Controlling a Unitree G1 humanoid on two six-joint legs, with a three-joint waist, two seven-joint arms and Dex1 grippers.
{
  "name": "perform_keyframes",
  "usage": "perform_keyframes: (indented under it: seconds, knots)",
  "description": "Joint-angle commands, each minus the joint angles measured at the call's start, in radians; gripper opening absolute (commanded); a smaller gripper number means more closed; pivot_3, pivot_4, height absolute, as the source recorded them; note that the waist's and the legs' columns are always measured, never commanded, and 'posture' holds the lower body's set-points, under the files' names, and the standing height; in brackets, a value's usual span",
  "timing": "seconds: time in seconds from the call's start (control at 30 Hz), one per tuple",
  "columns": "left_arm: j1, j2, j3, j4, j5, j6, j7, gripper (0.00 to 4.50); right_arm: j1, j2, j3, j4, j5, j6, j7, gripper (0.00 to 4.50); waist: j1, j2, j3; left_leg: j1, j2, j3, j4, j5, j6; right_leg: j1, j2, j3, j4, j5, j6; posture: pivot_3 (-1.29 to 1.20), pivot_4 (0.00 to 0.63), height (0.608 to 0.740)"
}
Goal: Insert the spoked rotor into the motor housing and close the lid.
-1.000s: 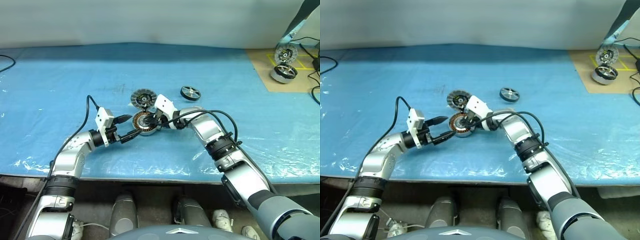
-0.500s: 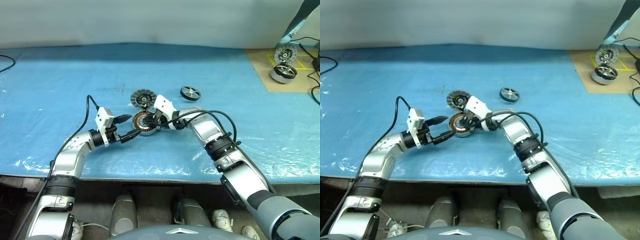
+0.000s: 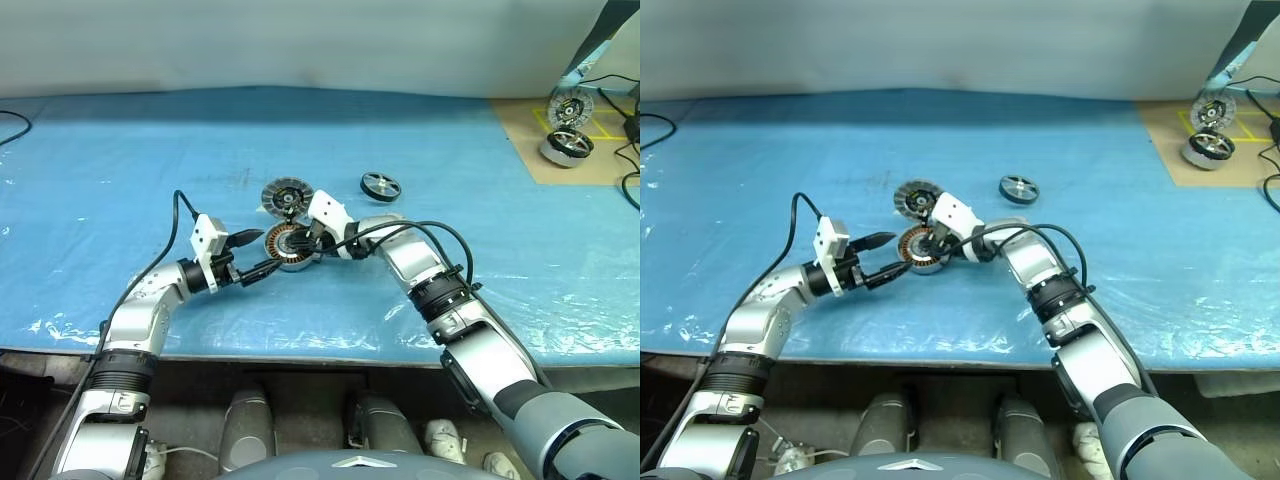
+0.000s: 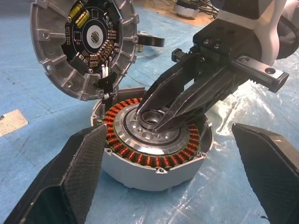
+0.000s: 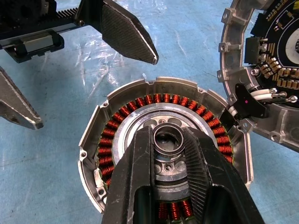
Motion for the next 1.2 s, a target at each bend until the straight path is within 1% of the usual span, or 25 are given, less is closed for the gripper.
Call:
perform_keyframes:
  seconds: [0.03, 0.23, 0.47, 0.57, 0.67, 0.7, 0.73, 0.8, 0.9, 0.93, 0.97, 1.1, 1.2]
  knots:
    - [-0.018, 0.003, 0.007, -0.002, -0.004, -0.025, -0.012, 4.50, 0.034, -0.007, 0.034, 0.003, -0.030, -0.021, 0.017, 0.90, 0.000, 0.000, 0.000, 0.000, 0.000, 0.000, 0.000, 0.000, 0.000, 0.000, 0.000, 0.000, 0.000, 0.000, 0.000, 0.00, 0.150, 0.740]
    - [-0.028, 0.001, 0.006, 0.018, -0.001, -0.037, -0.020, 4.50, 0.023, 0.000, 0.020, 0.033, -0.041, -0.003, -0.025, 2.89, 0.000, 0.000, 0.000, 0.002, 0.000, 0.000, 0.000, 0.000, 0.000, 0.001, 0.000, 0.000, 0.001, -0.001, -0.001, 0.00, 0.150, 0.740]
    - [-0.038, -0.005, 0.002, 0.032, 0.002, -0.046, -0.023, 4.50, 0.016, -0.006, -0.023, 0.015, -0.007, 0.004, -0.025, 2.89, 0.001, 0.000, 0.000, 0.006, 0.000, 0.000, 0.001, 0.000, 0.000, 0.005, -0.001, 0.001, 0.001, -0.001, -0.002, 0.00, 0.150, 0.740]
    - [-0.038, -0.004, 0.003, 0.033, 0.002, -0.046, -0.025, 4.50, 0.013, 0.000, -0.093, -0.061, 0.085, 0.064, 0.006, 2.89, 0.002, 0.000, 0.000, 0.005, 0.000, 0.000, 0.001, 0.000, 0.000, 0.005, -0.001, 0.001, 0.001, -0.001, -0.002, 0.00, 0.150, 0.740]
    - [-0.038, -0.003, 0.004, 0.032, 0.002, -0.044, -0.025, 4.50, 0.011, 0.003, -0.126, -0.096, 0.125, 0.103, 0.016, 2.89, 0.002, 0.000, 0.000, 0.003, 0.000, 0.000, 0.001, 0.000, 0.000, 0.004, -0.001, 0.000, -0.001, -0.001, -0.002, 0.00, 0.150, 0.740]
    - [-0.038, -0.002, 0.004, 0.032, 0.002, -0.043, -0.025, 4.50, 0.010, 0.004, -0.134, -0.097, 0.130, 0.108, 0.011, 2.51, 0.002, 0.000, 0.000, 0.002, 0.000, 0.000, 0.000, 0.000, 0.000, 0.003, -0.001, 0.000, -0.001, -0.001, -0.002, 0.00, 0.150, 0.740]
    - [-0.038, -0.002, 0.003, 0.031, 0.002, -0.041, -0.025, 4.50, 0.010, 0.006, -0.137, -0.090, 0.128, 0.104, 0.006, 2.28, 0.002, 0.000, 0.000, 0.001, 0.000, 0.000, 0.000, 0.000, 0.000, 0.002, -0.001, 0.000, -0.001, -0.001, -0.002, 0.00, 0.150, 0.740]
    - [-0.038, -0.003, 0.004, 0.029, 0.000, -0.037, -0.025, 4.50, 0.012, 0.012, -0.137, -0.074, 0.118, 0.089, -0.007, 1.65, 0.001, 0.000, 0.000, 0.000, 0.000, 0.000, 0.000, 0.001, 0.001, 0.001, 0.000, 0.000, -0.001, 0.000, 0.000, 0.00, 0.150, 0.740]
    - [-0.040, -0.005, 0.003, 0.027, -0.001, -0.035, -0.024, 4.50, 0.013, 0.031, -0.121, -0.042, 0.101, 0.068, -0.026, 0.46, 0.000, 0.000, 0.000, -0.001, 0.000, 0.000, -0.001, 0.001, 0.001, -0.001, 0.000, 0.000, -0.001, 0.001, 0.001, 0.00, 0.150, 0.740]
    - [-0.041, -0.005, 0.003, 0.028, 0.000, -0.036, -0.023, 4.50, 0.013, 0.034, -0.113, -0.035, 0.096, 0.067, -0.025, 0.16, 0.000, 0.000, 0.000, -0.001, 0.001, 0.000, -0.001, 0.001, 0.001, -0.001, 0.000, 0.000, -0.001, 0.001, 0.001, 0.00, 0.150, 0.740]
    - [-0.041, -0.005, 0.003, 0.029, 0.001, -0.037, -0.023, 4.50, 0.014, 0.037, -0.105, -0.030, 0.089, 0.060, -0.027, 0.03, 0.000, 0.000, 0.000, -0.001, 0.001, 0.000, -0.001, 0.001, 0.001, -0.002, 0.000, 0.000, -0.001, 0.001, 0.001, 0.00, 0.150, 0.740]
    - [-0.044, -0.007, 0.004, 0.033, 0.002, -0.040, -0.022, 4.50, 0.004, 0.051, -0.104, -0.008, 0.084, 0.078, -0.045, 0.03, 0.000, 0.000, 0.000, -0.001, 0.000, 0.000, -0.001, 0.000, 0.000, -0.002, 0.000, 0.000, -0.001, 0.000, 0.001, 0.00, 0.150, 0.740]
    - [-0.043, -0.009, 0.003, 0.031, 0.003, -0.041, -0.020, 4.50, 0.009, 0.047, -0.092, -0.015, 0.079, 0.088, -0.026, 0.03, 0.001, 0.000, 0.000, -0.001, 0.000, 0.000, -0.001, 0.000, 0.000, -0.001, 0.000, 0.000, -0.001, 0.000, 0.000, 0.00, 0.150, 0.740]
